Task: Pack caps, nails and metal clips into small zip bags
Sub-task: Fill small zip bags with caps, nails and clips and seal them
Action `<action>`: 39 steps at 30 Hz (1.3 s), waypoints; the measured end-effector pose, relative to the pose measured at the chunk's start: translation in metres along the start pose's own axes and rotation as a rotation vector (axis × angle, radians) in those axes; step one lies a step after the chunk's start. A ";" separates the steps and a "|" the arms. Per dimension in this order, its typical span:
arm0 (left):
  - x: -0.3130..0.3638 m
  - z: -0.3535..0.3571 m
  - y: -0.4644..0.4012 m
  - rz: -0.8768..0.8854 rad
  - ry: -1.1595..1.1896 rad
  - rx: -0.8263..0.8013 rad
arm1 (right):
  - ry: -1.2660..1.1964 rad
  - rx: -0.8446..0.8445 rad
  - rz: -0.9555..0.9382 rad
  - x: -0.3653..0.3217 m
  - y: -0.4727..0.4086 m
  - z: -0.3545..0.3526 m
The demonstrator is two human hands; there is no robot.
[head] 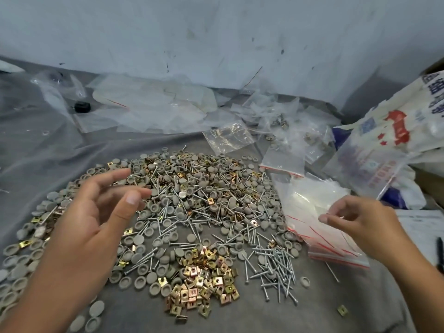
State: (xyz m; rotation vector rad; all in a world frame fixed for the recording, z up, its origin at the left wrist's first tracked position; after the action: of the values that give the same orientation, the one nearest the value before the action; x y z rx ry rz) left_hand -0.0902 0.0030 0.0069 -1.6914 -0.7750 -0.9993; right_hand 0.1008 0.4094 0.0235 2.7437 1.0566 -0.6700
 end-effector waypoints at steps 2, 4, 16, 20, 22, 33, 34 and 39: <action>0.003 0.004 0.001 -0.009 -0.009 -0.026 | -0.081 -0.063 0.052 0.003 -0.004 -0.002; 0.005 0.006 0.001 -0.022 -0.020 -0.053 | -0.142 -0.001 0.062 0.001 -0.006 -0.015; 0.043 0.040 0.007 0.032 0.011 -0.132 | -0.971 -0.227 -0.325 -0.215 0.092 0.082; 0.035 0.032 0.008 0.014 -0.074 -0.075 | -1.230 -0.465 -0.208 -0.212 0.097 0.116; 0.032 0.029 0.006 0.004 -0.098 -0.068 | -1.264 -0.510 -0.201 -0.212 0.098 0.121; 0.024 -0.010 -0.002 -0.001 -0.263 0.160 | -0.930 -0.208 -0.367 -0.202 0.094 0.113; 0.026 -0.017 -0.003 0.015 -0.308 0.205 | -0.897 -0.208 -0.383 -0.201 0.093 0.114; 0.040 -0.030 -0.004 0.153 -0.598 0.255 | -0.141 -0.465 -0.635 -0.213 0.111 0.159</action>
State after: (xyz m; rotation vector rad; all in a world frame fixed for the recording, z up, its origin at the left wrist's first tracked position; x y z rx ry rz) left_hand -0.0837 -0.0227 0.0491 -1.8020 -1.0823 -0.2618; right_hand -0.0220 0.1542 -0.0279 1.9338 1.7957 -0.5721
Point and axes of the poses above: each hand's wrist, its own y-axis away from the middle knuckle, its own z-axis out of the palm, x = y × z, the point moved 8 cm from there along -y, towards the middle knuckle, and after that the axes turned 6 degrees about z, right-handed, at the moved point
